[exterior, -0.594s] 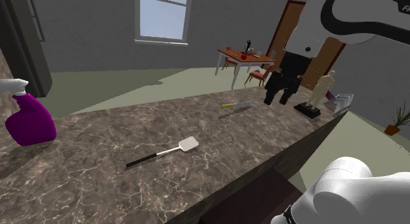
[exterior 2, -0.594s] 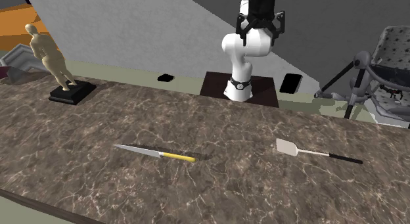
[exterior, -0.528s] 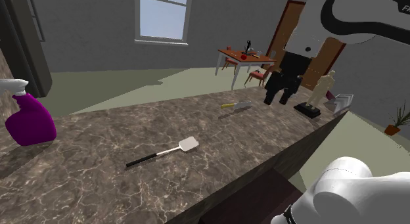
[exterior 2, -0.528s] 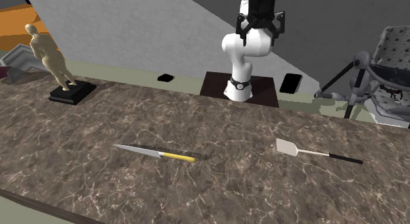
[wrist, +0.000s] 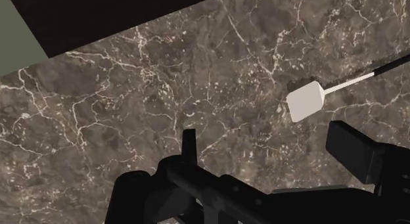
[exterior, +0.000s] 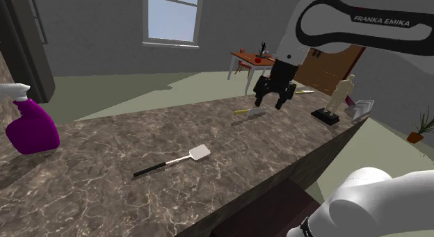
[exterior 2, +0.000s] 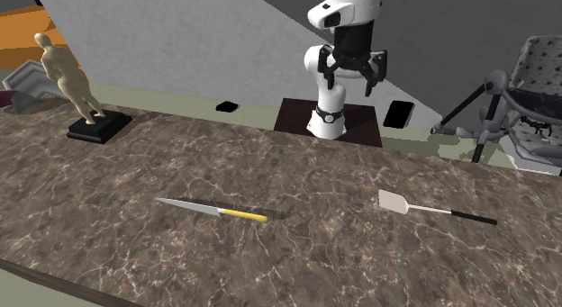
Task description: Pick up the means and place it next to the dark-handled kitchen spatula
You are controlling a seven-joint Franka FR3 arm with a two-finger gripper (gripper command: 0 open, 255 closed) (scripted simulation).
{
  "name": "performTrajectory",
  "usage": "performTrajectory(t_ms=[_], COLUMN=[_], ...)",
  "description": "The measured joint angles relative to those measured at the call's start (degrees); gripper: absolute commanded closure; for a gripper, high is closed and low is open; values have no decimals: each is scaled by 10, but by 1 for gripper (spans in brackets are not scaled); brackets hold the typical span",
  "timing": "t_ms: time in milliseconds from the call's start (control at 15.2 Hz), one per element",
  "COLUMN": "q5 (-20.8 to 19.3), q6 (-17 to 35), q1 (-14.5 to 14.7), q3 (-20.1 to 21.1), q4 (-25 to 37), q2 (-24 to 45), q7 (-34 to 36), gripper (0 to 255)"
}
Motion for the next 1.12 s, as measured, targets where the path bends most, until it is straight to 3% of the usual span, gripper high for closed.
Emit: performTrajectory(t_ms=[396,1122], q5=[-3,-22], q6=[81,183], q1=[-33,-82], q3=[8,-5], q4=[23,143], q2=[97,308], q7=[86,243], gripper=[0,0])
